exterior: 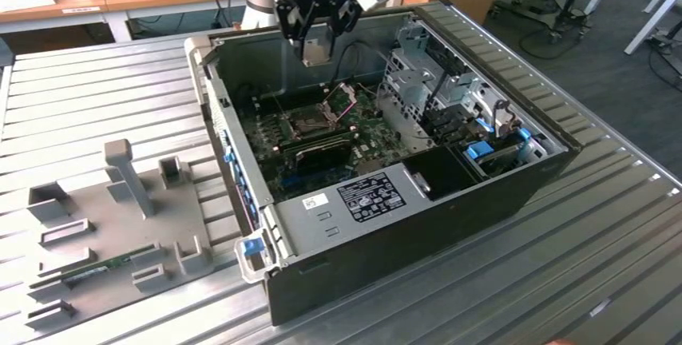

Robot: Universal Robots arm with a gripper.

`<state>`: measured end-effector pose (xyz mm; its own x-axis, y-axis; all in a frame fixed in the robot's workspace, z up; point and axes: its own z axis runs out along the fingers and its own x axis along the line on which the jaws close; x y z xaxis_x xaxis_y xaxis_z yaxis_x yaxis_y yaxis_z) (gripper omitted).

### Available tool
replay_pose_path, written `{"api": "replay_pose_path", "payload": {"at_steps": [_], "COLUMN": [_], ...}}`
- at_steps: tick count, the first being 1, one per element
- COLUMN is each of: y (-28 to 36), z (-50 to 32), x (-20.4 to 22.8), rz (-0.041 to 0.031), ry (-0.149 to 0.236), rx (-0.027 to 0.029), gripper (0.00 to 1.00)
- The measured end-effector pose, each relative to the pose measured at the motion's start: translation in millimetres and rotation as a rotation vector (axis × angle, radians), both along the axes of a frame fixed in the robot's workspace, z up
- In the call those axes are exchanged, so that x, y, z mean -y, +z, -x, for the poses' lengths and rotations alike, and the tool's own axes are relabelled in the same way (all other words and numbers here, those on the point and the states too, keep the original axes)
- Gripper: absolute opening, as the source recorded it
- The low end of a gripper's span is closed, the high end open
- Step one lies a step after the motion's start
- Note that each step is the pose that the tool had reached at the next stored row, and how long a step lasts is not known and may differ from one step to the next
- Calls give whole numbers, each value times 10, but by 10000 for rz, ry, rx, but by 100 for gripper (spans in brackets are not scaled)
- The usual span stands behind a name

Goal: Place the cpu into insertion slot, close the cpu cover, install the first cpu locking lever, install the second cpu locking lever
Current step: 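Place the cpu into insertion slot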

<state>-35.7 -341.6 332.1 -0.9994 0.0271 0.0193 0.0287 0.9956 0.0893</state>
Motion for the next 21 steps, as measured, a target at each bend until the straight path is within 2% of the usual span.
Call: {"api": "replay_pose_path", "payload": {"at_steps": [4,21], "y": [-57,-88], "z": [26,28], "x": [0,0], "rz": [-1,0], "ry": [0,0], "rx": [0,0], "gripper": [54,54]}}
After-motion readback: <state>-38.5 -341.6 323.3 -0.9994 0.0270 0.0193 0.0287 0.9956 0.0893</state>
